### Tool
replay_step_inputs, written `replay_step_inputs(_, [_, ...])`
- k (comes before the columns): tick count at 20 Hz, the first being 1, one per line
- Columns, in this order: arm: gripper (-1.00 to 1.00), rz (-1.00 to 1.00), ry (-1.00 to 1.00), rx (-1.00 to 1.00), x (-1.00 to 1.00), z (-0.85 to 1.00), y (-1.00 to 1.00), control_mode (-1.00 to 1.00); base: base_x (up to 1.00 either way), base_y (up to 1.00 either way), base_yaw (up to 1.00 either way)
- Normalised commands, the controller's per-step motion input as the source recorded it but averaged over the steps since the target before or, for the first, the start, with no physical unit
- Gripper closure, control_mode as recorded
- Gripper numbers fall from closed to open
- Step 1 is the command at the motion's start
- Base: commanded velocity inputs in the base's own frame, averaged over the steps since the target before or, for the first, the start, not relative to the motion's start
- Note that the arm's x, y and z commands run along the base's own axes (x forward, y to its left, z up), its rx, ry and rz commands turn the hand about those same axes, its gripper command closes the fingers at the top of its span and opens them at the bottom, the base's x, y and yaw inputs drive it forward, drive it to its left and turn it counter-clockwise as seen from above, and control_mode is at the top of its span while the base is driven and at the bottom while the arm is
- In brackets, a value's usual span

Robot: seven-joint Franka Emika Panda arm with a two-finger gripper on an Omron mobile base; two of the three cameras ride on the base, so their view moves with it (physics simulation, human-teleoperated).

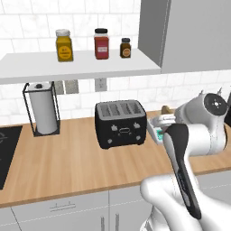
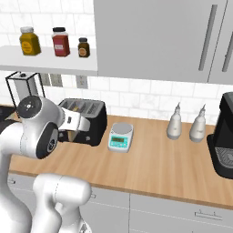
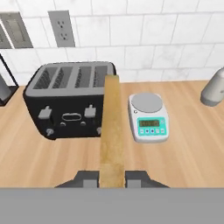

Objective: Start the toaster. Once the lever pops up, take the bread to the plate on the dining counter.

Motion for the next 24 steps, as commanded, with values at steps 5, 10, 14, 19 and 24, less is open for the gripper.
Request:
replay_step_inputs(5, [1.00, -0.07, 0.04, -0.03, -0.38, 0.00, 0.00, -1.00, 0.00, 0.00, 0.00])
replay_step_inputs(10, [1.00, -0.10, 0.01, -0.01, -0.33, 0.00, 0.00, -1.00, 0.00, 0.00, 0.00])
replay_step_inputs(14, [1.00, 0.02, 0.00, 0.00, -0.24, 0.00, 0.00, -1.00, 0.00, 0.00, 0.00])
replay_step_inputs(19, [1.00, 0.08, 0.00, 0.00, -0.23, 0.00, -0.01, -1.00, 0.00, 0.00, 0.00])
replay_step_inputs(24, [1.00, 0.00, 0.00, 0.00, -0.03, 0.00, 0.00, -1.00, 0.00, 0.00, 0.00])
